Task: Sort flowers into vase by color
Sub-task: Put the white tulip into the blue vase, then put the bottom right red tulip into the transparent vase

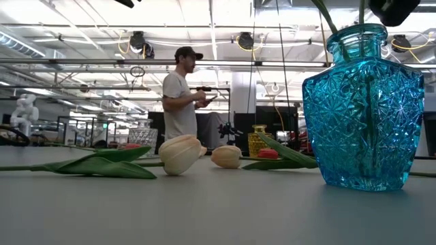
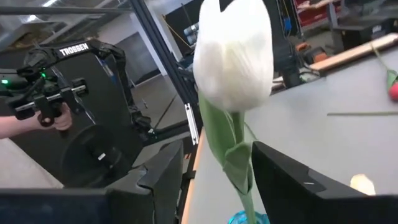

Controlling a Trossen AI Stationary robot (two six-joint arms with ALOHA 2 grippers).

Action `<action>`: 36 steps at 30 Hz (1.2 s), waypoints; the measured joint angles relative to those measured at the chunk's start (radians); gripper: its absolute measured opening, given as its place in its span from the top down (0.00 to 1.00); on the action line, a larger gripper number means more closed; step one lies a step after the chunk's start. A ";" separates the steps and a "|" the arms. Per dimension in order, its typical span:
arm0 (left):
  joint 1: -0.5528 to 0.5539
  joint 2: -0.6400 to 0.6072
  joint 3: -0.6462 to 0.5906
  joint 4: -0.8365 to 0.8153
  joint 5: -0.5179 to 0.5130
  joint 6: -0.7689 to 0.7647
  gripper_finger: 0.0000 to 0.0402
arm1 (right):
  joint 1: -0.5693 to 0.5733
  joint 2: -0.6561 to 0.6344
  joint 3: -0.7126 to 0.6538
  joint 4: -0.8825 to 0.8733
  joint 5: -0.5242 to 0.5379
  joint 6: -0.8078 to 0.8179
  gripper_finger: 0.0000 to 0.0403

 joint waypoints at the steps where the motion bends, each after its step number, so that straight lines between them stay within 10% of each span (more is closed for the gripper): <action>1: 0.000 0.000 0.000 0.000 0.000 0.001 0.69 | 0.000 0.000 0.000 -0.009 -0.006 0.012 0.55; 24: 0.000 0.000 0.000 -0.034 0.000 0.006 0.69 | 0.156 -0.092 0.000 -0.139 -0.029 0.337 0.56; 36: 0.000 -0.002 0.000 -0.037 0.000 0.058 0.69 | 0.171 -0.244 0.000 -0.149 -0.012 0.338 0.83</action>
